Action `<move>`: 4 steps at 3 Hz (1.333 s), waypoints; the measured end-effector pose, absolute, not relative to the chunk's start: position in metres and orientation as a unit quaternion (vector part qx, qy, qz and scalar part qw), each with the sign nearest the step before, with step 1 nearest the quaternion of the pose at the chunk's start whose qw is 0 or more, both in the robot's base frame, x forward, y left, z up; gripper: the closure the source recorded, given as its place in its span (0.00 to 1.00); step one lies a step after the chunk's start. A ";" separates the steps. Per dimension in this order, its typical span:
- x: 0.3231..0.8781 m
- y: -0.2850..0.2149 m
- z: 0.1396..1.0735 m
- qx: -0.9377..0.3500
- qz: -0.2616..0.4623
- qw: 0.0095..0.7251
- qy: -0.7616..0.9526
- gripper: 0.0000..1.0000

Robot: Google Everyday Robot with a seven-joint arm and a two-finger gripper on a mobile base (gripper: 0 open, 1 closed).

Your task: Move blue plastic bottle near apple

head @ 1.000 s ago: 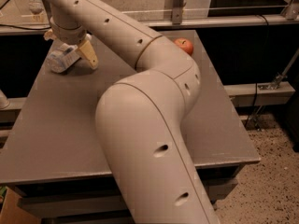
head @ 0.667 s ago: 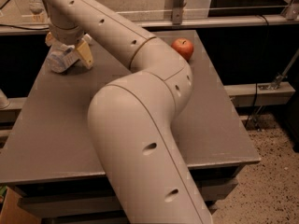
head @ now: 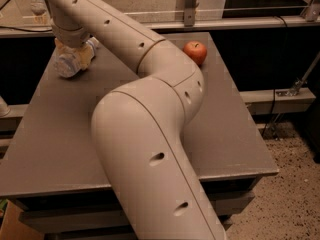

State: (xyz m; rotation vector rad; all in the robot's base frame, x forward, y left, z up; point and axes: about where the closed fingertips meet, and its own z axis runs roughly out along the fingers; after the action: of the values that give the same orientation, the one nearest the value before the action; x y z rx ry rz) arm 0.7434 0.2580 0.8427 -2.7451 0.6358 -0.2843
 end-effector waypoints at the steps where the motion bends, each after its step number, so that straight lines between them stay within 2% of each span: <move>1: 0.735 0.250 0.859 -0.952 -0.105 0.170 0.234 0.88; 2: 0.717 0.234 0.893 -0.941 -0.124 0.199 0.245 1.00; 4: 0.653 0.175 0.972 -0.920 -0.172 0.257 0.242 1.00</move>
Offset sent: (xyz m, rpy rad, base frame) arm -0.0735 -0.0544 0.1084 0.1651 -0.1532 -0.0775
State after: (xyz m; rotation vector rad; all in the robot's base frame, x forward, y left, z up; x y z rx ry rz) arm 0.6526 0.1747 0.9718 -2.4946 0.6558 -0.4660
